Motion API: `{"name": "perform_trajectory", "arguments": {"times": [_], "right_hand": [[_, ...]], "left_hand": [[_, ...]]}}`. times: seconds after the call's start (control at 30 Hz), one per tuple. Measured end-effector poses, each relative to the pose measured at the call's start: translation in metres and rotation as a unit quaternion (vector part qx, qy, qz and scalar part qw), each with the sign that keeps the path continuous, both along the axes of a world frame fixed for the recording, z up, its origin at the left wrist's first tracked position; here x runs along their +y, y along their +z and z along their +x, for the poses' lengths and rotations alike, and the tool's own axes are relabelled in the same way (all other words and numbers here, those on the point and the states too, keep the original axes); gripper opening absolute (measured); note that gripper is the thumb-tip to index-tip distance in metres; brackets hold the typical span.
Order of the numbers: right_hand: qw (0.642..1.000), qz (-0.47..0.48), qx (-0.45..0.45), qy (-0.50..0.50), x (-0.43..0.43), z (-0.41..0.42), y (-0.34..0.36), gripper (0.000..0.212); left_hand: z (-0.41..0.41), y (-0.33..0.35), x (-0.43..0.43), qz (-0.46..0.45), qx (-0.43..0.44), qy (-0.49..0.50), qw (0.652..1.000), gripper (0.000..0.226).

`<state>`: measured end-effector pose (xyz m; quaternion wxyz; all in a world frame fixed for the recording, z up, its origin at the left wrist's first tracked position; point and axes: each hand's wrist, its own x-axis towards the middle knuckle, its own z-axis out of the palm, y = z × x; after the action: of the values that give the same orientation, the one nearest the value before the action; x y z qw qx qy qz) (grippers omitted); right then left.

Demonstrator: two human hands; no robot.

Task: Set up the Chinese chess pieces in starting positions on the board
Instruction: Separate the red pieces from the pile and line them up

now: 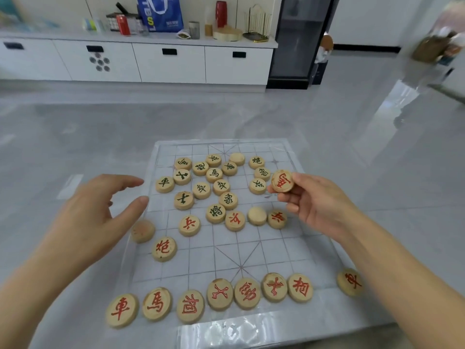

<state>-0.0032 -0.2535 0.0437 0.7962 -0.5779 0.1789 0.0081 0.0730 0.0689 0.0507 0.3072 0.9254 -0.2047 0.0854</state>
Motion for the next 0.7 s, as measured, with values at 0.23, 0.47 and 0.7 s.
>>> {"name": "perform_trajectory", "arguments": {"times": [0.23,0.47,0.7], "right_hand": [[0.994,-0.089,-0.061,0.035,0.009,-0.015,0.007,0.022],[0.917,-0.394,-0.045,0.036,-0.01,-0.068,0.008,0.025],[0.774,-0.617,-0.046,0.139,-0.021,-0.118,-0.012,0.021]], "left_hand": [[-0.002,-0.001,0.001,0.02,-0.018,0.005,1.0,0.03],[-0.004,-0.001,0.007,0.019,-0.021,-0.036,0.999,0.027],[-0.006,-0.003,0.01,0.003,-0.035,-0.048,0.998,0.024]]}}
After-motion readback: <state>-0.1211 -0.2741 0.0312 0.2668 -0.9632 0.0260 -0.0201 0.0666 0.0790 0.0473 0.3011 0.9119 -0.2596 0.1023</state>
